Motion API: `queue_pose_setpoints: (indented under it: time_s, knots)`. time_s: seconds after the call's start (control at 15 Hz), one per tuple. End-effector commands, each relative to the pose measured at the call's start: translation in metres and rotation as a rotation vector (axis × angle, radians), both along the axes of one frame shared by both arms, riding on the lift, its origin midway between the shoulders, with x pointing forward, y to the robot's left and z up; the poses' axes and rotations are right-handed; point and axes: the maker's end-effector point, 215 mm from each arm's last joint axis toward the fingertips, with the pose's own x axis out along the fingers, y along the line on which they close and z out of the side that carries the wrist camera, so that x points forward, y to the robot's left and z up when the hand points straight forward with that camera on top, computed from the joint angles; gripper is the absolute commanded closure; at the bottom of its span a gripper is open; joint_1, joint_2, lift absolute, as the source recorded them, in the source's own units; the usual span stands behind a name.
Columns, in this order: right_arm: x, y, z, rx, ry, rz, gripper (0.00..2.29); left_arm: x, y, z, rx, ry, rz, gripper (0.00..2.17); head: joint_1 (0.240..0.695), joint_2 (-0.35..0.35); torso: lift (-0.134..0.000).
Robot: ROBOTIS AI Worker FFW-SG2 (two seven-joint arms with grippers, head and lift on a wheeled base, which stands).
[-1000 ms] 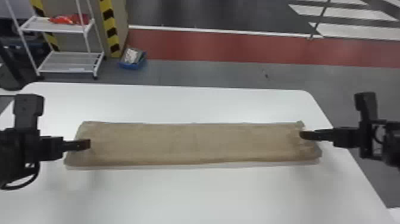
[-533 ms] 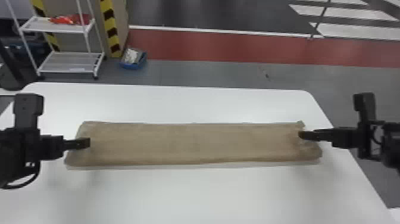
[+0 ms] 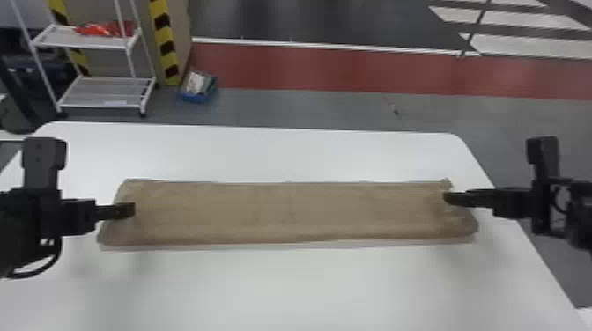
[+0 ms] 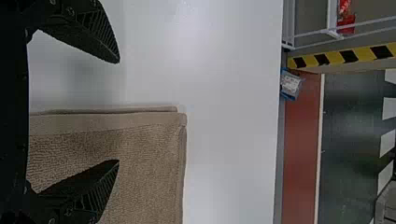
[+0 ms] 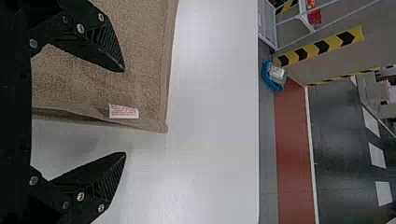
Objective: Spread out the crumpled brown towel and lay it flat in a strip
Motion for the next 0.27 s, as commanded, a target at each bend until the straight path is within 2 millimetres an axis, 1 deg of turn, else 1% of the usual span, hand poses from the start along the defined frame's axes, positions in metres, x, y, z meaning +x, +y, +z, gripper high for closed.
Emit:
queue_pose_setpoints:
  time_s: [0.0, 0.2]
  knots:
    - [0.0008, 0.0002, 0.0011, 0.001, -0.005, 0.001, 0.29, 0.0006, 0.0008, 0.0008, 0.002, -0.003, 0.0, 0.14, 0.695, -0.112, -0.124]
    - [0.0006, -0.0004, 0.0011, 0.0, -0.007, 0.001, 0.29, 0.0006, 0.0, 0.0006, 0.0, -0.003, 0.0, 0.14, 0.695, -0.112, -0.124]
